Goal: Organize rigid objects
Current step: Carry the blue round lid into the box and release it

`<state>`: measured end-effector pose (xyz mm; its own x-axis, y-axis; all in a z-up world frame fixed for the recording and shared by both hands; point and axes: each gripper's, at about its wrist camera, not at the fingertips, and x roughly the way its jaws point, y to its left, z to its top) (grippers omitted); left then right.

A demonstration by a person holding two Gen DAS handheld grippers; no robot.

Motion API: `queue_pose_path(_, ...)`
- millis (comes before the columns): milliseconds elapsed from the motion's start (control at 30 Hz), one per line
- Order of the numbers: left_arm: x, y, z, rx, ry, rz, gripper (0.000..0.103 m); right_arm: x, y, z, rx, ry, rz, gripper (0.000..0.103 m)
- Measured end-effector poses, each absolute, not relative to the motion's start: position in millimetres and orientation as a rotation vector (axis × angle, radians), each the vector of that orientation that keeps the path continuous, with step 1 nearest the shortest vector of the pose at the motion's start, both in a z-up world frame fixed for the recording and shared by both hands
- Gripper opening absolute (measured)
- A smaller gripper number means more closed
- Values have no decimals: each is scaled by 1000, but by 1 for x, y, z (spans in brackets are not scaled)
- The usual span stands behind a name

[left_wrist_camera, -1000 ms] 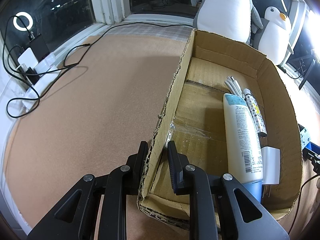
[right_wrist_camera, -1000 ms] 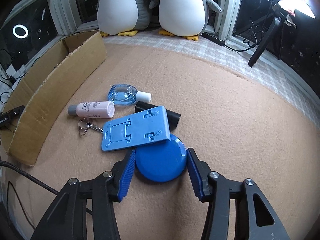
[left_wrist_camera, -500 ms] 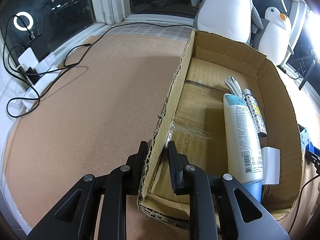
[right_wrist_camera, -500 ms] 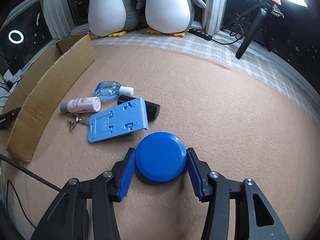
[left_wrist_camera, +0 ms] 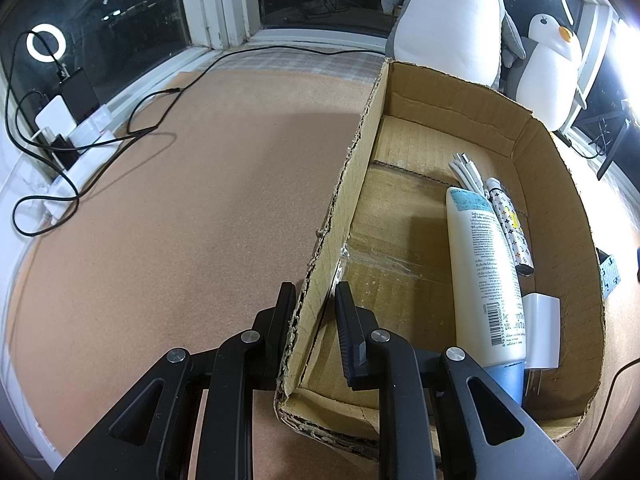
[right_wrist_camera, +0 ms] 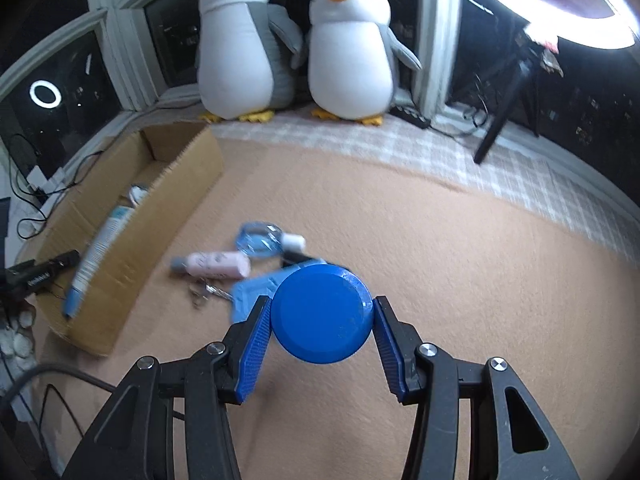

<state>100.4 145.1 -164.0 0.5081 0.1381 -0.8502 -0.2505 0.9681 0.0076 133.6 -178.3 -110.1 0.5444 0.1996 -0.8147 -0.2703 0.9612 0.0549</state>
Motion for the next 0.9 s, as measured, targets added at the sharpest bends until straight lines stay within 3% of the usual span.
queue_pose_path(500,102,145,-164,-139,1007,228,18,149,-53,-65,-124,885,545,46)
queue_pose_path(900,102,145,-165,-157,1001,221,18,159,18,-80,-162,935,663,46)
